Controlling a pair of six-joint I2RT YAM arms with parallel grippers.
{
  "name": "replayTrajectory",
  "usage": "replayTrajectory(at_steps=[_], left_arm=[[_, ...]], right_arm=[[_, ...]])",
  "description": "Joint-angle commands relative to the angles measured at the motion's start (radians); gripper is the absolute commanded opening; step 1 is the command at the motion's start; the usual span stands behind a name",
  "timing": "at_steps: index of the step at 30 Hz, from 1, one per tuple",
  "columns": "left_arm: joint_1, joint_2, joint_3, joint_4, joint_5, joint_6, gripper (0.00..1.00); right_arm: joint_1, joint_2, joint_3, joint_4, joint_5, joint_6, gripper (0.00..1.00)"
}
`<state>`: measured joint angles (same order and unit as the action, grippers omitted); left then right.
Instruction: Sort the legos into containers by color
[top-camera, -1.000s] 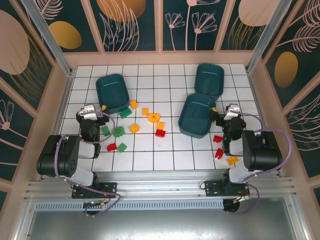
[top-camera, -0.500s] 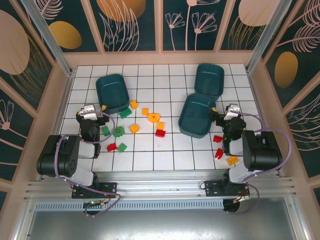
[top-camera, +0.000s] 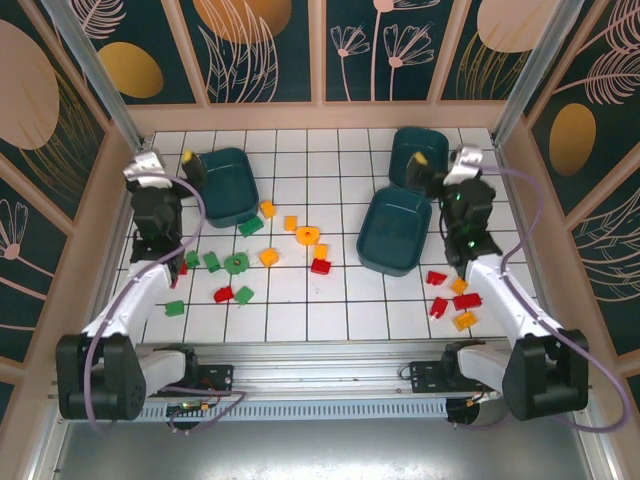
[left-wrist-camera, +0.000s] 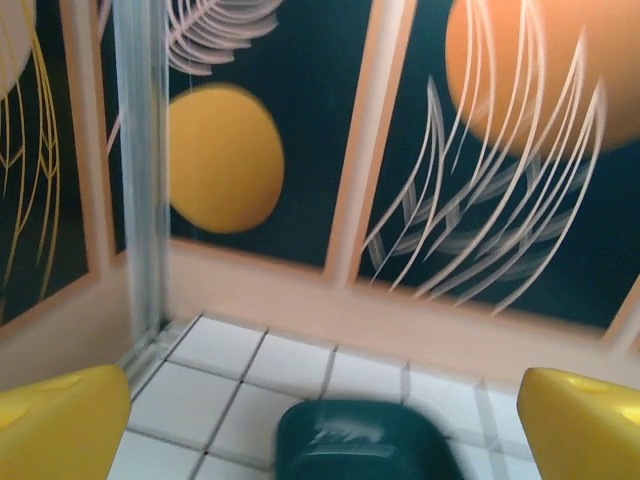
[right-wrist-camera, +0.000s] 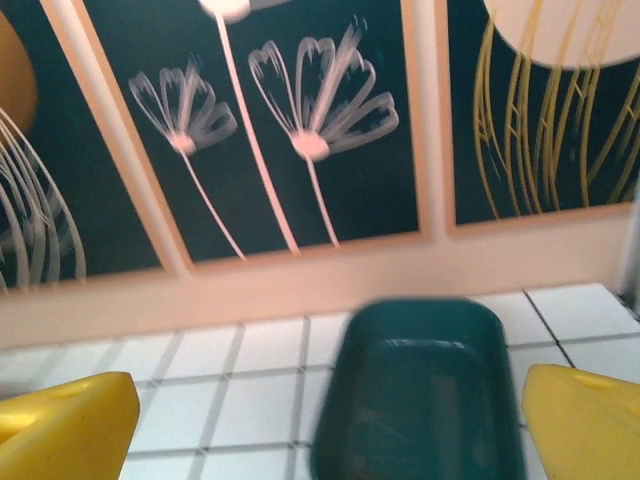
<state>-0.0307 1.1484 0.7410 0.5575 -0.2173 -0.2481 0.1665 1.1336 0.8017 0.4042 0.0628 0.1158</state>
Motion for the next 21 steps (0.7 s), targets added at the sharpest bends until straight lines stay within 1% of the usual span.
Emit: replayTrajectory(at_steps=[1,2,3,4,5,6,8,10,11,12,13,14,15,16,17,18,21], left_arm=[[0.005,-0.028,0.128,-0.389,-0.054,-0.338,0.99],[0.005,-0.032,0.15,-0.449,-0.035,-0.337,0.99],[0.006,-0.036,0.143,-0.468,-0.041,-0.355,0.99],[0.005,-0.041,0.121,-0.474,-0.072,-0.408,0.99],[0.005,-0.043,0.096,-0.47,-0.086,-0.442,0.99],[0.005,-0.038,0.083,-0.466,-0.077,-0.434,0.99],[0.006,-0.008,0.098,-0.497,-0.053,-0.407,0.99],[0.007,0.059,0.155,-0.57,-0.055,-0.402,0.99],[0.006,0.115,0.202,-0.612,-0.033,-0.389,0.98],[0.006,0.182,0.258,-0.655,0.006,-0.368,0.94],[0.006,0.238,0.313,-0.7,0.036,-0.354,0.87],[0.008,0.331,0.385,-0.765,0.055,-0.346,0.8],[0.011,0.412,0.444,-0.817,0.082,-0.334,0.7],[0.013,0.47,0.482,-0.849,0.097,-0.327,0.63],[0.015,0.518,0.511,-0.876,0.096,-0.331,0.61],[0.017,0.548,0.519,-0.878,0.085,-0.332,0.61],[0.02,0.559,0.516,-0.878,0.027,-0.328,0.63]], right_arm=[[-0.081,0.013,0.075,-0.338,-0.143,0.227,0.99],[-0.113,0.011,0.049,-0.316,-0.226,0.292,0.99],[-0.14,0.01,0.02,-0.286,-0.313,0.314,0.99],[-0.148,0.012,0.004,-0.27,-0.354,0.318,0.97],[-0.146,0.023,0.002,-0.285,-0.349,0.321,0.9],[-0.141,0.044,0.019,-0.34,-0.308,0.324,0.82],[-0.134,0.106,0.071,-0.474,-0.238,0.309,0.76],[-0.129,0.166,0.094,-0.571,-0.204,0.304,0.73],[-0.119,0.184,0.086,-0.591,-0.192,0.307,0.73],[-0.102,0.193,0.067,-0.592,-0.183,0.309,0.73],[-0.084,0.197,0.05,-0.588,-0.167,0.312,0.73],[-0.058,0.203,0.034,-0.586,-0.141,0.315,0.73],[-0.035,0.211,0.023,-0.585,-0.12,0.318,0.73],[-0.024,0.219,0.014,-0.585,-0.113,0.322,0.73],[-0.012,0.229,0.007,-0.588,-0.114,0.328,0.73],[-0.003,0.236,0.0,-0.59,-0.118,0.33,0.73],[0.035,0.245,-0.02,-0.595,-0.092,0.335,0.73]])
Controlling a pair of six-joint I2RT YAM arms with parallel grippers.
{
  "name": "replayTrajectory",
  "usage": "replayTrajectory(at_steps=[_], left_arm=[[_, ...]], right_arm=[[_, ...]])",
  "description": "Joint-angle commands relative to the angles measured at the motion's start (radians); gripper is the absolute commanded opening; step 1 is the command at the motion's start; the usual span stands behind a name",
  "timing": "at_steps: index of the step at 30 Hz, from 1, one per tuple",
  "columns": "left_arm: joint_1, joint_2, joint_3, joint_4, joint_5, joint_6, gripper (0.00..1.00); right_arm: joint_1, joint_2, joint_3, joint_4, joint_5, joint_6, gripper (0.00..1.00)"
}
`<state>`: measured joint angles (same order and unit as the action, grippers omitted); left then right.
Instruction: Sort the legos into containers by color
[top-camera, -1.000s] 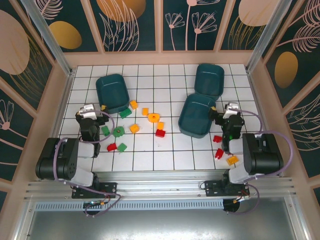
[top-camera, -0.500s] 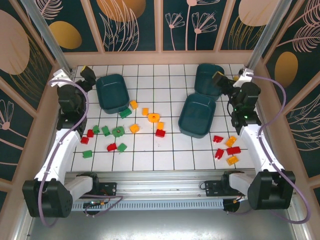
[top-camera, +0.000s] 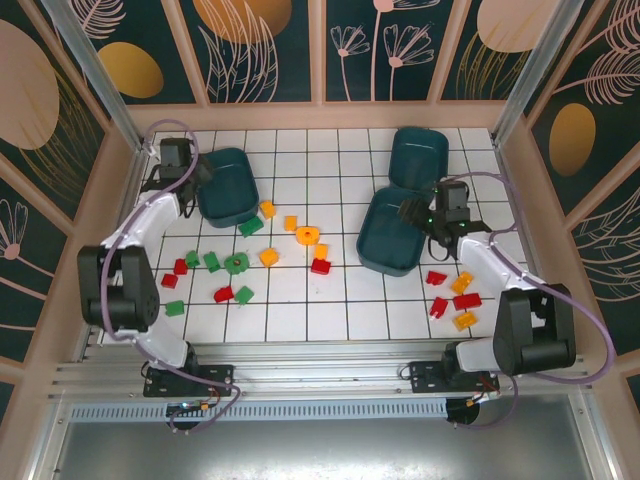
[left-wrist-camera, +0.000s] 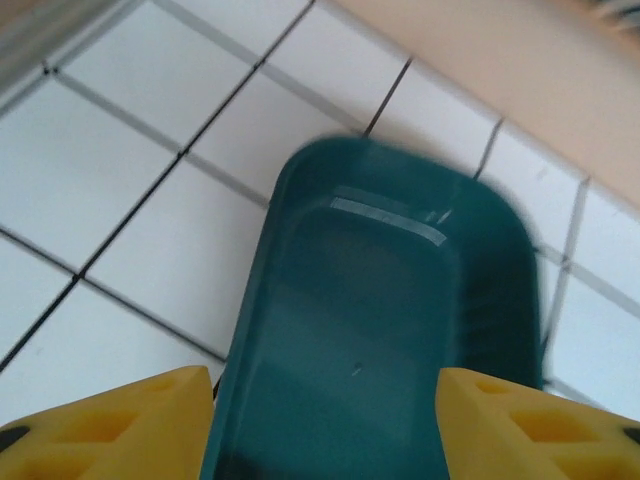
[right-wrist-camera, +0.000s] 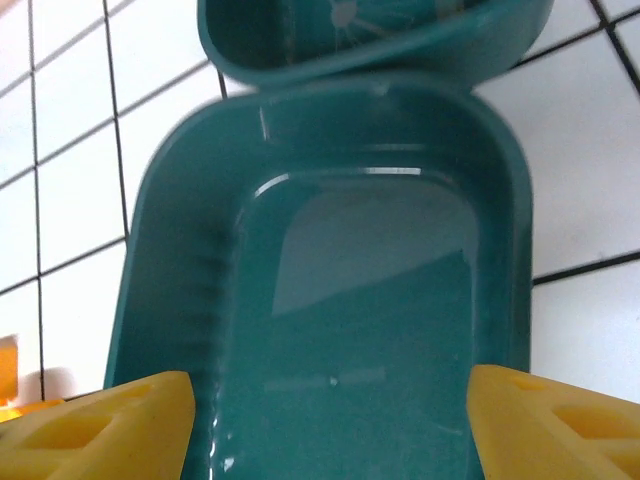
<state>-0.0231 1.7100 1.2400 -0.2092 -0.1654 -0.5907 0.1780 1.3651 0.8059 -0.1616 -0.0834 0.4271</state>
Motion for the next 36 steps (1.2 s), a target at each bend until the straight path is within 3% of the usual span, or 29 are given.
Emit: replayTrajectory(at_steps=[1,5,14,22,26,29,32,36], left_arm=[[0.013,-0.002,0.015,-0.109,-0.04,0.019,0.64],[0.015,-0.002,0.015,-0.105,-0.071,0.037,0.67],[0.018,0.128,0.034,-0.035,0.025,0.079,0.65],[0.018,0.198,0.088,-0.083,-0.078,0.131,0.55],[0.018,0.212,0.066,-0.071,-0.059,0.134,0.46],[0.018,0.217,0.049,-0.058,-0.06,0.134,0.44],[0.017,0.227,0.051,-0.056,-0.061,0.138,0.41],[0.018,0.234,0.056,-0.044,-0.044,0.149,0.31]], right_arm=[[0.032,0.018,-0.025,-0.036,0.063,0.024,0.72],[0.05,0.008,-0.037,-0.058,0.117,0.026,0.67],[0.038,-0.175,-0.057,-0.147,0.211,0.009,0.67],[-0.014,-0.155,-0.119,-0.123,0.104,-0.009,0.68],[-0.005,-0.11,-0.13,-0.098,0.059,0.001,0.67],[-0.001,-0.087,-0.144,-0.072,0.063,0.001,0.67],[0.0,-0.065,-0.151,-0.051,0.05,-0.005,0.61],[0.005,-0.054,-0.155,-0.034,0.044,-0.005,0.43]])
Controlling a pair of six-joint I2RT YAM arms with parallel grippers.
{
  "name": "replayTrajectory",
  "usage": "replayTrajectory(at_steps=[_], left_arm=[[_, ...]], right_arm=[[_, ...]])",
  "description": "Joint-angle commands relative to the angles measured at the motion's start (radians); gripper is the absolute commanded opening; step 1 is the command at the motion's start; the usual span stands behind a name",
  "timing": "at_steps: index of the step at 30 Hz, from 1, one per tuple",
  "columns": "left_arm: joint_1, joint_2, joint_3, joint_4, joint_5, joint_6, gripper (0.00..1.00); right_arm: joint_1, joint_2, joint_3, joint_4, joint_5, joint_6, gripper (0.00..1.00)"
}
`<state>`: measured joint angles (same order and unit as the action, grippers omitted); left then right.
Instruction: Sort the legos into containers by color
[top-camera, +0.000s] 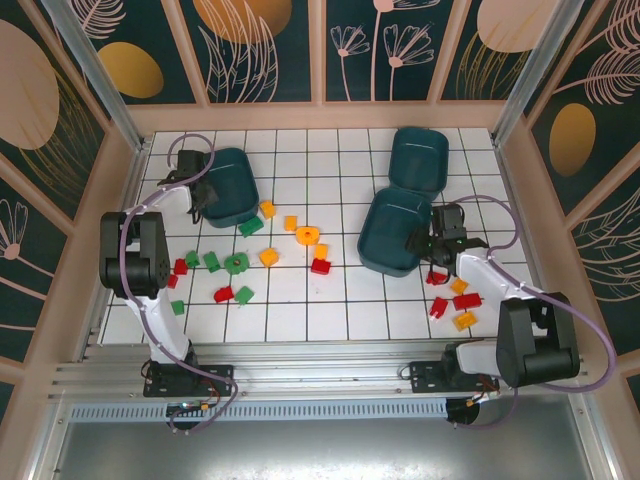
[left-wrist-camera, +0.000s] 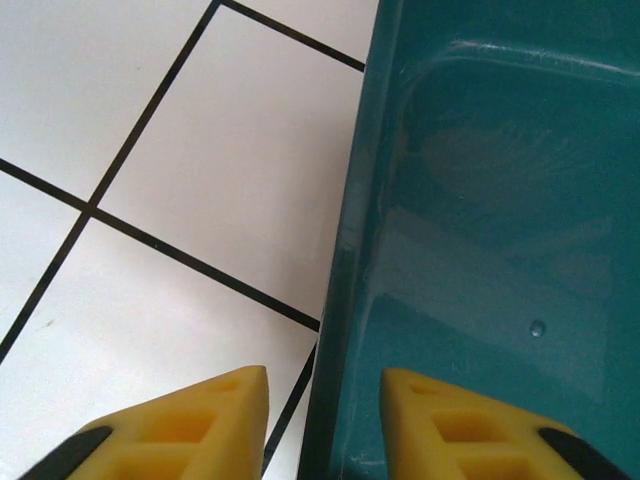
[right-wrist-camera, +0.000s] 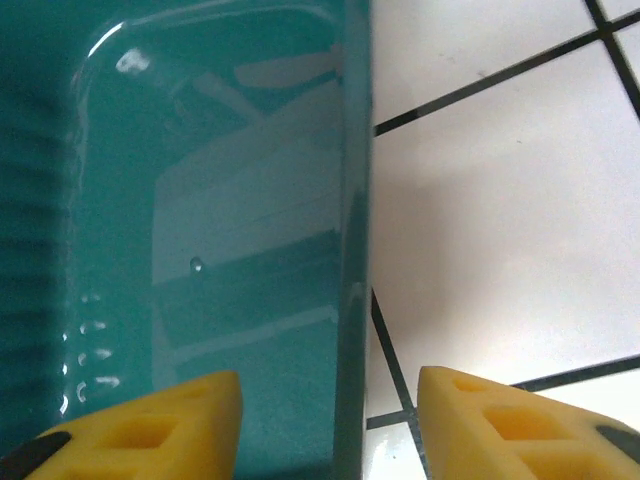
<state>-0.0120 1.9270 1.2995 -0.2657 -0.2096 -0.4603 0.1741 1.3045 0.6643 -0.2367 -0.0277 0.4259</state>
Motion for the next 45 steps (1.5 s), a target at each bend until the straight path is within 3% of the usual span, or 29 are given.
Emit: replayTrajectory(at_steps=[1,10,18,24,34,45], left_arm=[[0.007,0.023,0.004,0.008,-0.002,0.023,0.29],[0.007,0.062,0.088,-0.039,-0.035,0.078,0.02],[0.007,0.062,0.165,-0.068,-0.062,0.135,0.0],[0.007,0.104,0.26,-0.052,0.064,0.13,0.0],[-0.002,0.256,0.401,-0.061,0.246,0.088,0.0],[-0.095,0.295,0.401,-0.03,0.289,0.158,0.0]], right_arm=[[0.011,0.006,-0.014,0.045,-0.015,-0.005,0.38],[0.035,-0.007,0.008,0.052,-0.02,-0.022,0.01],[0.094,-0.043,0.054,0.077,-0.072,-0.022,0.0],[0.167,0.027,0.183,0.111,-0.044,-0.021,0.0],[0.181,0.348,0.501,0.167,-0.027,-0.081,0.0],[0.175,0.676,0.827,0.087,-0.082,-0.108,0.0]])
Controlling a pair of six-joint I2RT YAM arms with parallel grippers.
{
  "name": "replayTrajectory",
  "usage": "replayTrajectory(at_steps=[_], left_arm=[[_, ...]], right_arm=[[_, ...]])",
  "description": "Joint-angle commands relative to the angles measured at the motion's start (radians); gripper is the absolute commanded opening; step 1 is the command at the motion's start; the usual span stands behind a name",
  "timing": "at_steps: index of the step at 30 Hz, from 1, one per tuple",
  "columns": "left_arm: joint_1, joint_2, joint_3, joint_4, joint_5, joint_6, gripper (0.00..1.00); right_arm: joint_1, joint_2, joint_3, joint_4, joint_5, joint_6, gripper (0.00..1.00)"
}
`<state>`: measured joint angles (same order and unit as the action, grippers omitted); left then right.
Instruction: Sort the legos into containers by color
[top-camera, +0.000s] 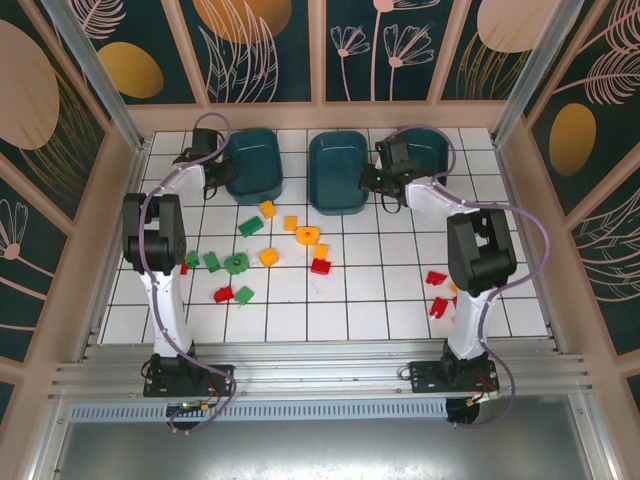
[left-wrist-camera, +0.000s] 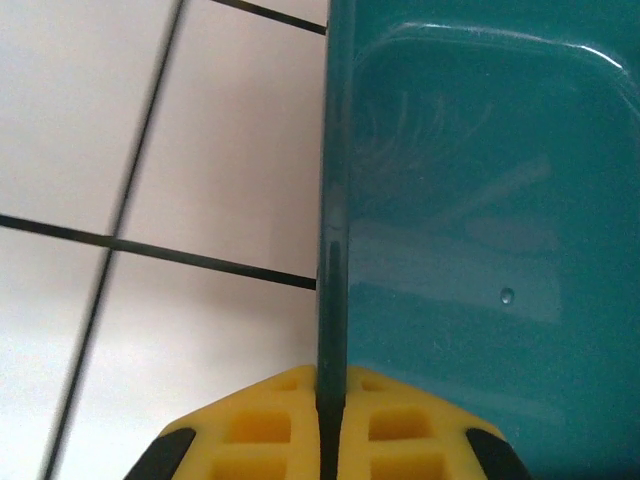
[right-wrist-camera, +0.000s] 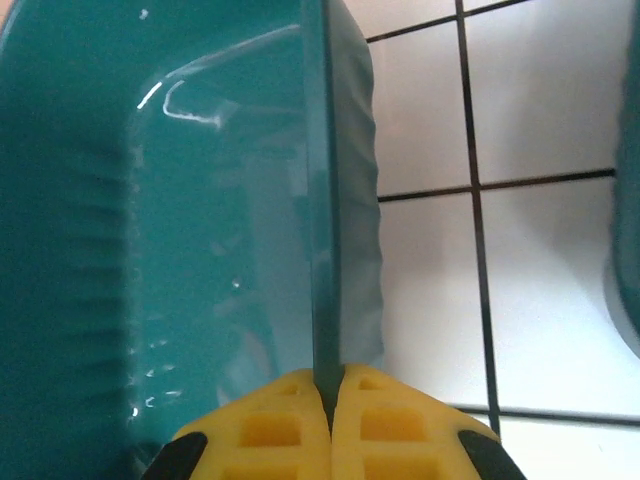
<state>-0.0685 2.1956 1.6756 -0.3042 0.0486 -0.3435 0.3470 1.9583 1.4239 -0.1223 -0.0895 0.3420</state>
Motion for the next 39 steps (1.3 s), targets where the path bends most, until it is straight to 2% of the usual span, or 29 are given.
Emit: replayTrajectory(at_steps=[1,8,9,10,11,14,17,21,25,27,31,37,39], left_arm=[[-0.046,0.023,0.018,0.009,0.027,0.052,0.0],[-0.062,-0.001,-0.019,0.003,0.042,0.115,0.0],[-0.066,-0.003,-0.017,-0.003,0.041,0.125,0.0],[-0.067,-0.001,-0.009,-0.013,0.033,0.13,0.0],[-0.066,0.003,0.001,-0.028,0.035,0.13,0.0],[-0.069,0.008,0.016,-0.05,0.062,0.122,0.0],[-0.074,0.009,0.02,-0.056,0.048,0.11,0.0],[-0.085,0.015,0.037,-0.079,0.043,0.089,0.0],[-0.099,0.018,0.044,-0.1,0.029,0.062,0.0],[-0.102,0.012,0.039,-0.101,0.039,0.049,0.0],[-0.108,-0.008,0.009,-0.083,0.054,0.008,0.0],[-0.12,-0.029,-0.045,-0.042,0.137,-0.089,0.0],[-0.122,-0.045,-0.067,-0.031,0.146,-0.106,0.0]], right_arm=[[-0.002,0.032,0.074,-0.032,-0.029,-0.027,0.0],[-0.029,0.054,0.087,-0.062,-0.058,-0.011,0.01],[-0.032,0.051,0.085,-0.058,-0.067,-0.011,0.06],[-0.035,0.047,0.079,-0.049,-0.076,-0.005,0.17],[-0.039,0.04,0.075,-0.041,-0.088,0.002,0.24],[-0.046,0.036,0.086,-0.041,-0.109,0.01,0.34],[-0.06,0.04,0.112,-0.057,-0.128,0.01,0.38],[-0.09,-0.007,0.106,-0.074,-0.078,-0.02,0.4],[-0.187,-0.043,0.084,-0.115,0.069,-0.041,0.57],[-0.237,-0.032,0.086,-0.147,0.124,-0.063,0.62],[-0.321,0.003,0.09,-0.172,0.116,-0.107,0.63],[-0.355,0.044,0.092,-0.168,0.181,-0.116,0.64],[-0.369,0.051,0.067,-0.139,0.153,-0.113,0.64]])
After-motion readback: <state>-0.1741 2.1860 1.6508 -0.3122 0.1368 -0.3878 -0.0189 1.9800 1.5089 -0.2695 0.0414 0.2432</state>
